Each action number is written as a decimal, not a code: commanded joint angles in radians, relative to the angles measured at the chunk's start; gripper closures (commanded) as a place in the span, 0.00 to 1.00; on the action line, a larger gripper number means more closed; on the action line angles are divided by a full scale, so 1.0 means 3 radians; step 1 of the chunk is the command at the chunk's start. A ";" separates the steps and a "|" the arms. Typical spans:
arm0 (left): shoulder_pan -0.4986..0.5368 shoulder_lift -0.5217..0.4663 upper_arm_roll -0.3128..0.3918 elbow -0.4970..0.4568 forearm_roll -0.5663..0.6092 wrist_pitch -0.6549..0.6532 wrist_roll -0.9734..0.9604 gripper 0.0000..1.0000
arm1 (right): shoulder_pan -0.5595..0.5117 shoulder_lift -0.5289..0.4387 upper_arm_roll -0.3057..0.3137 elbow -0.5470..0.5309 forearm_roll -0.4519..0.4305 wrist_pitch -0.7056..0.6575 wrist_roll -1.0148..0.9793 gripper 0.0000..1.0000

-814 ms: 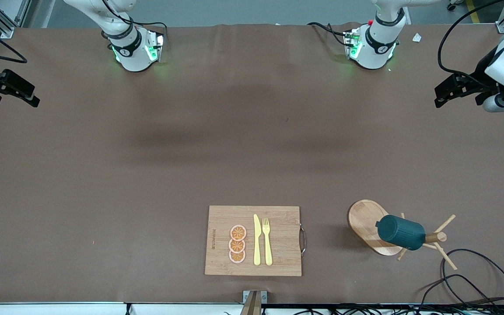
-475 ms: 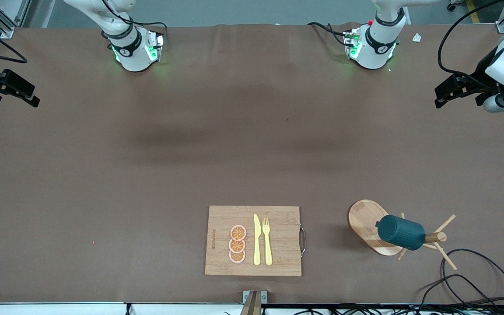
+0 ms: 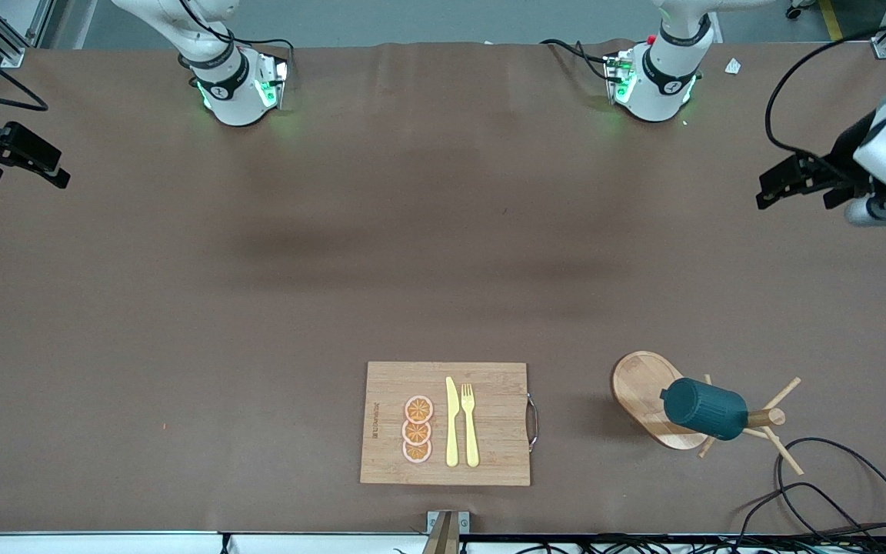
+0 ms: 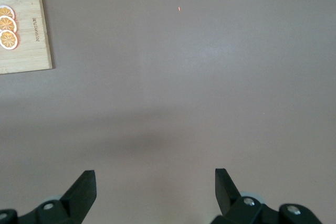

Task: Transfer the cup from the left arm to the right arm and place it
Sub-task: 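Move the left gripper toward the teal mug on the wooden stand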

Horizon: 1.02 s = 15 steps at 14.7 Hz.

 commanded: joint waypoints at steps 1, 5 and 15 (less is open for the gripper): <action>0.0017 0.0381 0.0006 0.0243 -0.0070 0.0141 0.0018 0.00 | -0.0035 -0.0029 0.0027 -0.0010 0.0022 -0.0014 -0.0021 0.00; 0.0013 0.0914 0.0016 0.0642 -0.0116 0.0489 -0.0002 0.00 | -0.0030 -0.0029 0.0027 -0.0010 0.0022 -0.0014 -0.0021 0.00; 0.0207 0.1140 0.0062 0.0627 -0.0730 0.1011 -0.1228 0.00 | -0.0035 -0.0029 0.0027 -0.0010 0.0022 -0.0025 -0.0016 0.00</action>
